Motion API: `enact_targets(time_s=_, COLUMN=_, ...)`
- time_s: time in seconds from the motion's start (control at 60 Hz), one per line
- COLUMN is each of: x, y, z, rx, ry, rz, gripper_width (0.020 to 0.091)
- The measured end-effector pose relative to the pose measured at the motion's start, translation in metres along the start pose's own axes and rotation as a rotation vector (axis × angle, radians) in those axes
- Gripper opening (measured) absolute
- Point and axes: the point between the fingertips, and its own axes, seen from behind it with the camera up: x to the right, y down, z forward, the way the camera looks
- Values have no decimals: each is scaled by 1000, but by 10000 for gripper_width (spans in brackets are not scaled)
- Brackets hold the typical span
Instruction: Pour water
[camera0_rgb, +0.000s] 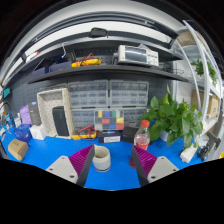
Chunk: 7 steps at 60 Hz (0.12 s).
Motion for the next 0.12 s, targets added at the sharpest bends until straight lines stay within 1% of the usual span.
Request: enact_targets(time_s=0.117, x=-8, y=6, z=-6, rx=-6, ry=-7, rz=6, gripper_width=746)
